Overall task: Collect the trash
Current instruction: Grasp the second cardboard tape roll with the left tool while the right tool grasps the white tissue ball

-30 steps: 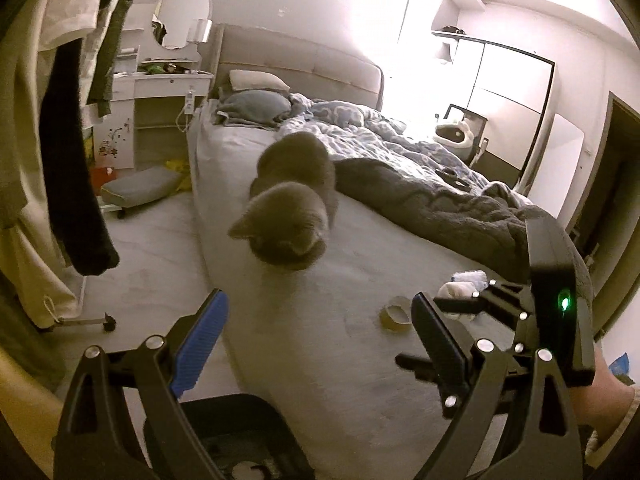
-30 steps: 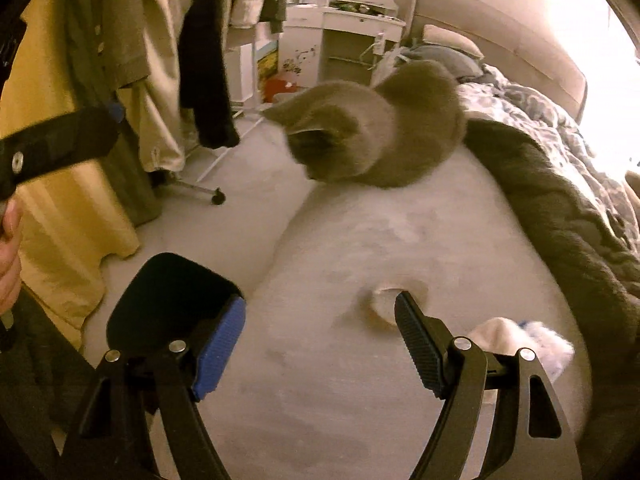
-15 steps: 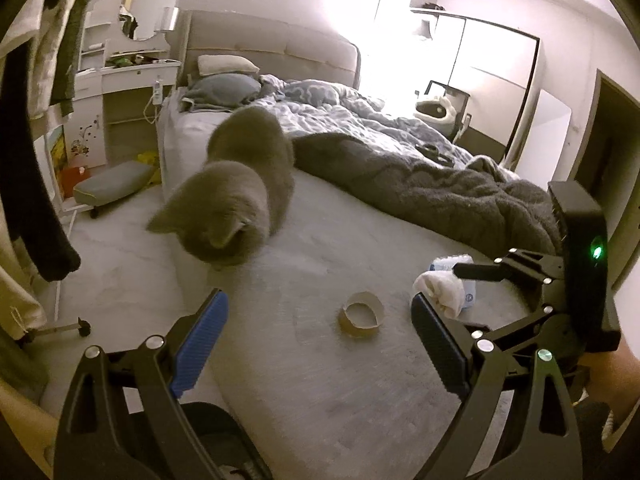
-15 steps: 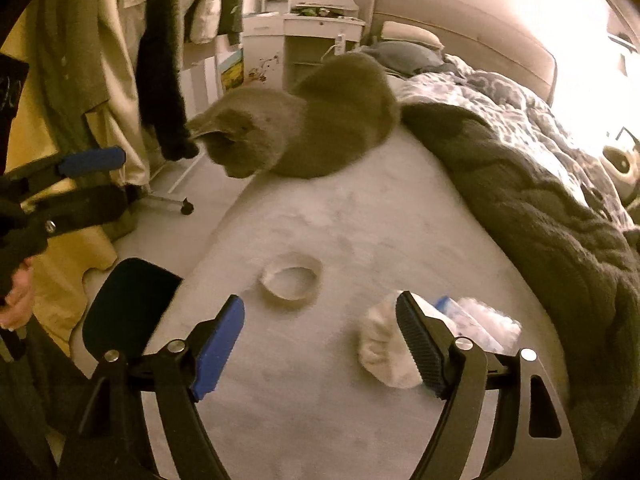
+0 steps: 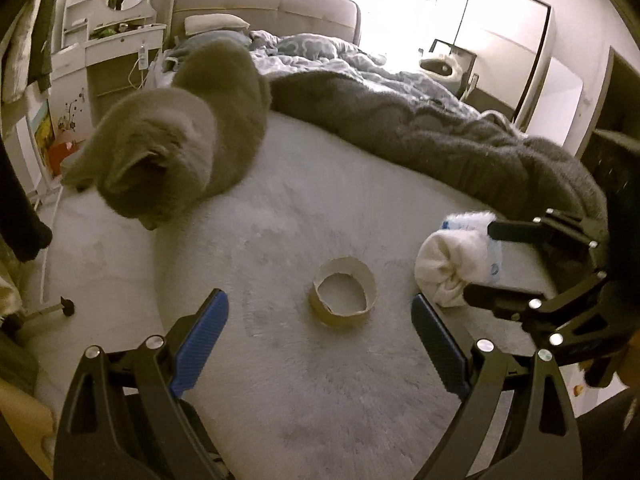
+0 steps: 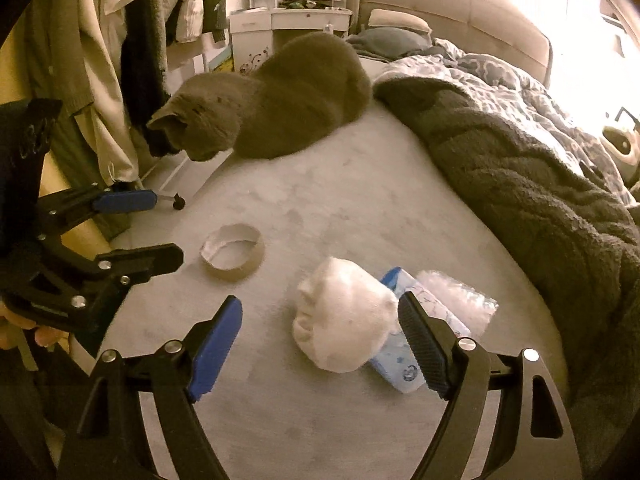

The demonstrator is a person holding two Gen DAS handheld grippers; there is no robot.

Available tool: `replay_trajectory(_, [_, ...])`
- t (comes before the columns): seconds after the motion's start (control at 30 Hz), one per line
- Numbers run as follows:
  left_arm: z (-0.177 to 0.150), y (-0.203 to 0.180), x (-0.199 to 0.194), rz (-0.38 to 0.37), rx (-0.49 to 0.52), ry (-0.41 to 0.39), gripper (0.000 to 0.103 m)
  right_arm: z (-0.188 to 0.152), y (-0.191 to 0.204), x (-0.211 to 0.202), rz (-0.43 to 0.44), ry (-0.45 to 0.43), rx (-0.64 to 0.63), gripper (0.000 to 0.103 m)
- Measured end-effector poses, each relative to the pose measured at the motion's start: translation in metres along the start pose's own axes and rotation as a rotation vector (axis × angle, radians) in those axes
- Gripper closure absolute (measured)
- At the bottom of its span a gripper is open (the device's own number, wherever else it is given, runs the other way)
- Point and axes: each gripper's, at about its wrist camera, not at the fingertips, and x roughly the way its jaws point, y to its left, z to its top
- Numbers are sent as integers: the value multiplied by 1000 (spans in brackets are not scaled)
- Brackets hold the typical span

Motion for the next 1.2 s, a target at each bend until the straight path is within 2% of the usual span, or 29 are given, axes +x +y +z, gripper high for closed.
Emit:
replay_trajectory(0.13, [-2, -9, 14, 9, 28, 23, 13, -4, -7, 4, -1, 17, -13, 22])
replay_trajectory(0.33, [-3, -22, 32, 37, 94, 44, 26, -8, -11, 3, 31, 13, -38, 21])
replay_trajectory(0.4, [-2, -21, 38, 39, 89, 53, 32, -7, -13, 2, 41, 9, -43, 17])
replay_trajectory(0.77, [3, -21, 58, 42, 61, 78, 52, -10, -17, 8, 87, 12, -83, 17])
replay_trajectory(1.0, [3, -21, 58, 36, 70, 73, 57, -7, -21, 16, 79, 24, -76, 17])
replay_trajectory(1.03, [4, -21, 57, 31, 70, 70, 57, -7, -22, 18, 82, 26, -73, 18])
replay_trajectory(1.1, [5, -22, 54, 20, 75, 60, 57, -6, -23, 21, 94, 37, -70, 33])
replay_trajectory(1.2, [6, -22, 48, 11, 79, 45, 57, -6, -24, 26, 91, 63, -69, 40])
